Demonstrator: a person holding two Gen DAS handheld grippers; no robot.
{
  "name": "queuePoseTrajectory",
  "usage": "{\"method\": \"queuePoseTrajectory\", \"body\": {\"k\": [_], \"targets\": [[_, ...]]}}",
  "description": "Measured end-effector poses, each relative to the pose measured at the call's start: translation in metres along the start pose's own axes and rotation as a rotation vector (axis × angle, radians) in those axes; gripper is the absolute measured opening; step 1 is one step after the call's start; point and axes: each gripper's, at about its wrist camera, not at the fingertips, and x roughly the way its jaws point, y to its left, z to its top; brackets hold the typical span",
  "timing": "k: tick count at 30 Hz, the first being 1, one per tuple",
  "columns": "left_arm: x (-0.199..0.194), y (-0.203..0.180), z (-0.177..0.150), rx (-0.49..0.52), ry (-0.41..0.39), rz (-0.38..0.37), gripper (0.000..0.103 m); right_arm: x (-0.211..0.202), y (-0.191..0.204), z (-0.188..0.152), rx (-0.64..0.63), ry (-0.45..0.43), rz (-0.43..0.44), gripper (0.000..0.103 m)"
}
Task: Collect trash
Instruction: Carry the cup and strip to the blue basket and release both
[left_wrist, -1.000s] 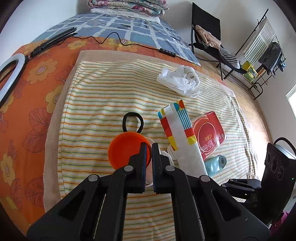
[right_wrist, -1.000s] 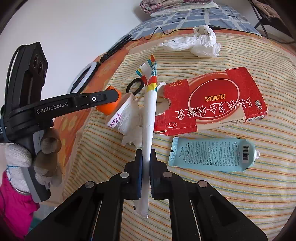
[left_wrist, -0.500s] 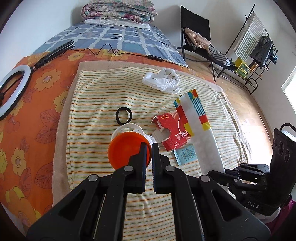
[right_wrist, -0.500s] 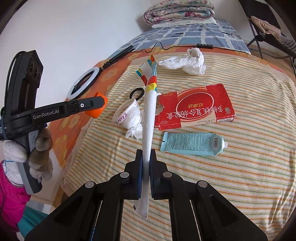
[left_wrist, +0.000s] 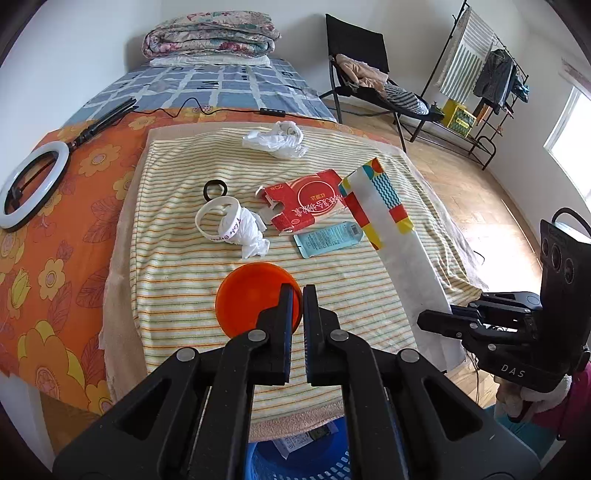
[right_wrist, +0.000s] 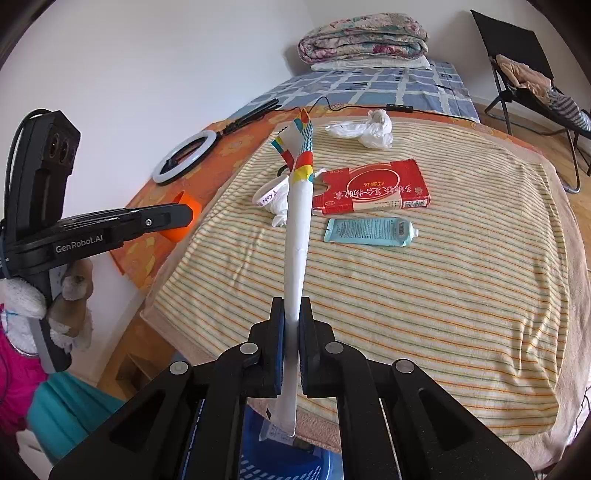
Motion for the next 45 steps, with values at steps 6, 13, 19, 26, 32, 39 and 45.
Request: {"method": "queuePoseTrajectory", "body": {"k": [6,13,19,26,32,39,45], "targets": [[-0.019,-0.027,-0.036,0.032,-0.006,-0.021,0.003,-0.022,0.015,-0.034,-0.038,-0.003,-0.016,0.005],[-0.017,-0.044,-0.08,0.061,0.037,-0.026,0.003,-0.03,0.029,-0.07,-0.073,0.016,-0.03,0.005],[-0.008,-0.046,-0.117,0.061,0.086,-0.022,0.003,-0.026,0.038,-0.1,-0.089,0.048,-0.04,0.005],[0.003,-0.039,-0.144,0.035,0.142,-0.021,0.003,-0.018,0.045,-0.125,-0.102,0.079,-0.042,0.005],[0.011,-0.039,-0.16,0.041,0.174,-0.019,0.003,-0.013,0.052,-0.14,-0.113,0.097,-0.042,0.005],[0.018,-0.042,-0.169,0.052,0.206,-0.024,0.003,-0.007,0.057,-0.151,-0.118,0.112,-0.033,0.005],[0.023,-0.039,-0.17,0.041,0.225,-0.004,0.029,0.002,0.058,-0.159,-0.128,0.149,-0.034,0.007]]}}
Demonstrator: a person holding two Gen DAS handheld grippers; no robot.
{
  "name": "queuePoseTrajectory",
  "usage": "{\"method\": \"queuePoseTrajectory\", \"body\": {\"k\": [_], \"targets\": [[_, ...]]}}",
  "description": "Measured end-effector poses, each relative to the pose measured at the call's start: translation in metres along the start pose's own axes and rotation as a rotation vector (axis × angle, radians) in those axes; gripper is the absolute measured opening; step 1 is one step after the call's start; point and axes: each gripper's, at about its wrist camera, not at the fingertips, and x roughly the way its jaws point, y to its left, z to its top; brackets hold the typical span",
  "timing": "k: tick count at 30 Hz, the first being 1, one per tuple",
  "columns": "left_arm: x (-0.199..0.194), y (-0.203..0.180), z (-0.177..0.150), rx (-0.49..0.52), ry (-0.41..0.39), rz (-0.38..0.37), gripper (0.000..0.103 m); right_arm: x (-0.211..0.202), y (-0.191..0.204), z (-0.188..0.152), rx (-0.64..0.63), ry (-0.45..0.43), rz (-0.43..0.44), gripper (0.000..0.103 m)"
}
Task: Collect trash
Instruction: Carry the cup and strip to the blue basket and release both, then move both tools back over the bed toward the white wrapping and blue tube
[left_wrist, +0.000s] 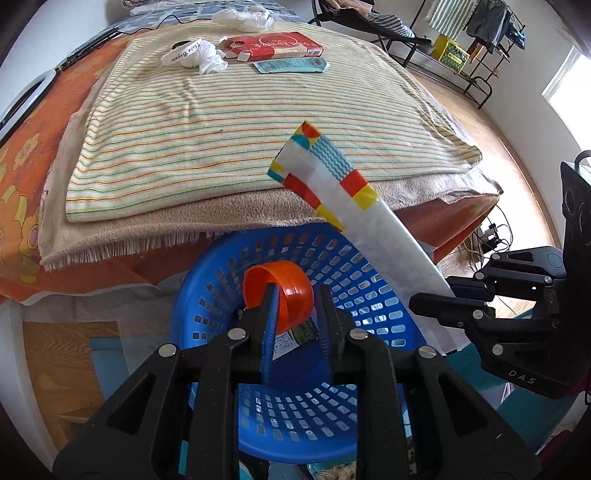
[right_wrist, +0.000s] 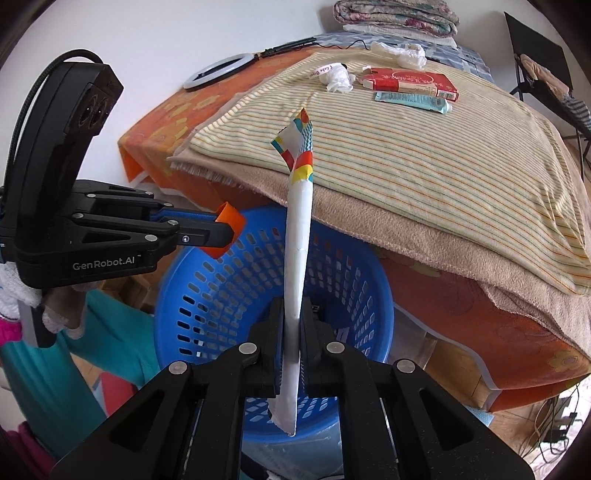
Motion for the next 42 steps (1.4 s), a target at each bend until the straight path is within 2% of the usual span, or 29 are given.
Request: {"method": "queuePoseTrajectory", "body": {"k": [2,6,7,12,14,16,20,22,34,42], "targets": [[0.0,0.001,0.0,-0.003,0.0,0.001,0.032,0.003,-0.001,-0.001,0.003,0.016,-0.003,0.012],[0.001,0.003,0.002,-0.009,0.001,0.004,0.032,0.005,-0.002,-0.001,0.013,0.018,-0.006,0.042],[0.001,0.003,0.002,-0.01,0.002,0.004,0.032,0.005,-0.003,0.0,0.015,0.015,-0.006,0.046],[0.002,0.006,0.003,-0.018,0.006,0.012,0.034,0.006,-0.005,0.002,0.021,0.017,-0.02,0.047],[0.002,0.006,0.003,-0.02,0.002,0.014,0.041,0.006,-0.006,0.002,0.024,0.02,-0.025,0.05],[0.001,0.006,0.003,-0.022,-0.003,0.017,0.047,0.006,-0.006,0.001,0.025,0.021,-0.035,0.058],[0.001,0.007,0.004,-0.026,-0.005,0.021,0.051,0.005,-0.007,0.001,0.025,0.018,-0.056,0.062],[0.0,0.009,0.006,-0.035,-0.008,0.019,0.063,0.005,-0.009,0.002,0.03,0.022,-0.064,0.068],[-0.009,0.019,0.026,-0.074,-0.034,0.025,0.066,0.01,-0.019,0.013,0.065,0.072,-0.108,0.071],[-0.025,0.035,0.059,-0.11,-0.086,0.042,0.066,0.008,-0.027,0.029,0.058,0.065,-0.142,0.071]]}}
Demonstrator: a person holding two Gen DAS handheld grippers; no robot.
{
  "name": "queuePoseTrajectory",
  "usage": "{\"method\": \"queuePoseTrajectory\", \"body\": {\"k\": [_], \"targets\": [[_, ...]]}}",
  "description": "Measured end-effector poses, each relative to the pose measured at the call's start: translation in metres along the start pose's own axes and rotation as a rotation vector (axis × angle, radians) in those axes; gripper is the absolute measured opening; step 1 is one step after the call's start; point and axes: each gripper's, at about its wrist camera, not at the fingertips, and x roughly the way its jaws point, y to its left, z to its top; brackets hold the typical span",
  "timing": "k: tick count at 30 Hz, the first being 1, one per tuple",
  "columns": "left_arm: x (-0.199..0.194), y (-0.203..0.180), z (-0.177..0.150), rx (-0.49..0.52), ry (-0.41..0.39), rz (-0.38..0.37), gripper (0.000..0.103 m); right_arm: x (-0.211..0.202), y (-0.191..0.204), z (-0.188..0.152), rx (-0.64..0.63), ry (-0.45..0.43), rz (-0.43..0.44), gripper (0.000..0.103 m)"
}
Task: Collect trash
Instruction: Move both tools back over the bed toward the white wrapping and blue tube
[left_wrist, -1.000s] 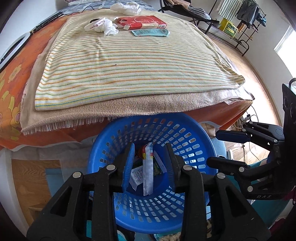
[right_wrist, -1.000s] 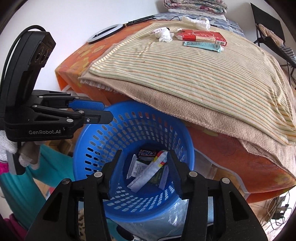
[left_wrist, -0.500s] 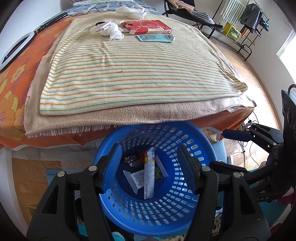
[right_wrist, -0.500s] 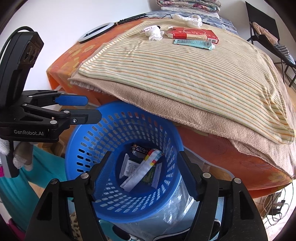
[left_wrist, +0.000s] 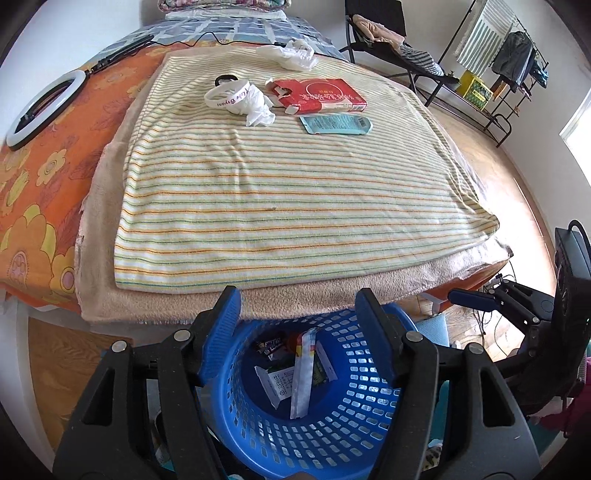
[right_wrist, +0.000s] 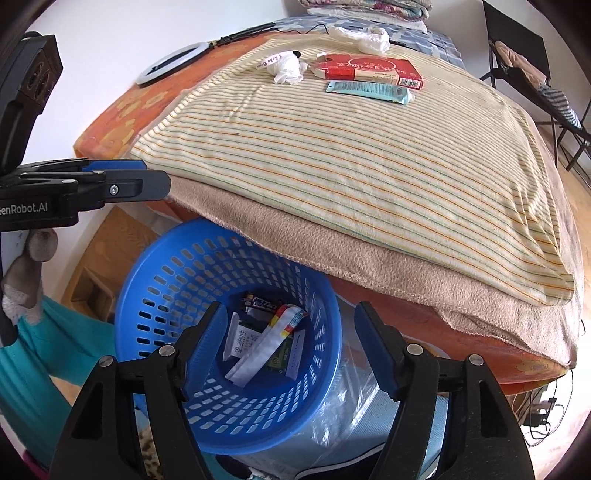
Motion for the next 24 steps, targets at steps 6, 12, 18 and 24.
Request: {"method": "queuePoseTrajectory", "body": {"k": [6,12,18,24], "targets": [[-0.013,0.02,0.041,-0.025,-0.061,0.041,0.066,-0.009,-0.013,0.018,-0.005,-0.063,-0.022,0.071],[-0.009,0.046,0.079,-0.072,-0.083,0.06,0.066,-0.017,-0.026,0.039,-0.03,-0.133,-0.044,0.071],[0.0,0.067,0.11,-0.109,-0.104,0.079,0.059,-0.017,-0.044,0.066,-0.03,-0.176,-0.073,0.071],[0.014,0.085,0.137,-0.15,-0.108,0.085,0.046,-0.015,-0.077,0.098,0.049,-0.202,-0.077,0.071]]}}
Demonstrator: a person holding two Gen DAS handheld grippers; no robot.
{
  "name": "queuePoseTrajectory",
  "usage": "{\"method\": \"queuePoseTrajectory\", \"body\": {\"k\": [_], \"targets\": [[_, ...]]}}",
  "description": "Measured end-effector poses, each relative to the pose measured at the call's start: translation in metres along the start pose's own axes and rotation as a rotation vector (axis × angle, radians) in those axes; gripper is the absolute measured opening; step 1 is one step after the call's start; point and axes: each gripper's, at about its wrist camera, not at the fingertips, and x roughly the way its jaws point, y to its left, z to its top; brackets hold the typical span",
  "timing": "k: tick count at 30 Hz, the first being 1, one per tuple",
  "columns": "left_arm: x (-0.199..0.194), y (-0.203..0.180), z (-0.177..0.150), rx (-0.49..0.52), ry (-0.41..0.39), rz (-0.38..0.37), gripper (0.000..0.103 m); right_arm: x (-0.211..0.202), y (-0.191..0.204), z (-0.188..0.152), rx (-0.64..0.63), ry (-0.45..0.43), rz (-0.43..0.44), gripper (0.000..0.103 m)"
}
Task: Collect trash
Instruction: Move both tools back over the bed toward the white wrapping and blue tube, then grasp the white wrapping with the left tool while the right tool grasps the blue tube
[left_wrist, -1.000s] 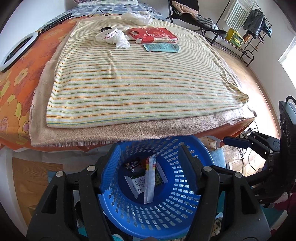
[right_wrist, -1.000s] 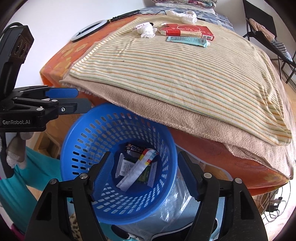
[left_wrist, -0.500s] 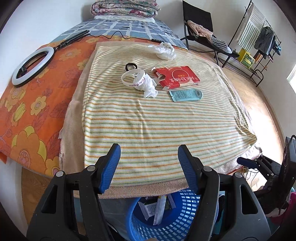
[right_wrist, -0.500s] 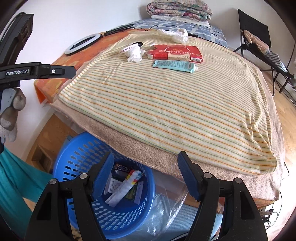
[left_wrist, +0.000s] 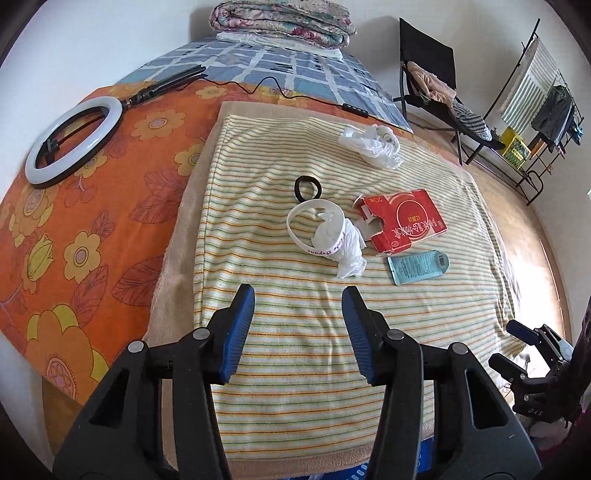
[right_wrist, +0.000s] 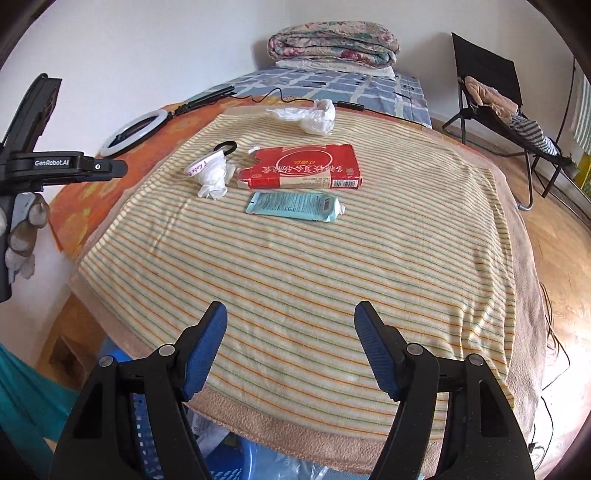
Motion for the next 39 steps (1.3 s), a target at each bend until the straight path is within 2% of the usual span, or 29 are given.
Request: {"method": "queuePoseTrajectory", "body": {"k": [1,6,9,18,21,24,32,34,37,39], "targets": [[0.004,0.002,0.005,-0.01,0.002,-0.001,0.041,0.002,-0.005,0.005,0.012,-0.001,0.001,0.071],[0.023,0.008,0.019,-0.051,0.015,-0.013,0.04,0.015,-0.017,0.026,0.044,-0.006,0.019,0.071],[0.037,0.01,0.026,-0.076,0.038,-0.031,0.034,0.024,-0.02,0.034,0.064,0.0,0.043,0.071],[0.069,0.011,0.045,-0.124,0.062,-0.039,0.034,0.046,-0.032,0.054,0.132,0.03,0.11,0.071],[0.081,0.012,0.05,-0.142,0.076,-0.037,0.029,0.055,-0.043,0.059,0.193,0.041,0.139,0.071],[0.093,0.013,0.053,-0.144,0.09,-0.021,0.028,0.065,-0.053,0.065,0.258,0.05,0.178,0.071],[0.11,0.016,0.055,-0.147,0.109,-0.007,0.023,0.086,-0.06,0.078,0.308,0.064,0.209,0.058],[0.112,0.016,0.056,-0.149,0.112,-0.01,0.021,0.093,-0.061,0.079,0.318,0.073,0.211,0.052],[0.115,0.015,0.056,-0.143,0.116,-0.005,0.01,0.1,-0.064,0.08,0.332,0.083,0.201,0.049],[0.117,0.014,0.056,-0.139,0.115,0.002,0.008,0.104,-0.067,0.08,0.341,0.087,0.191,0.047]]}}
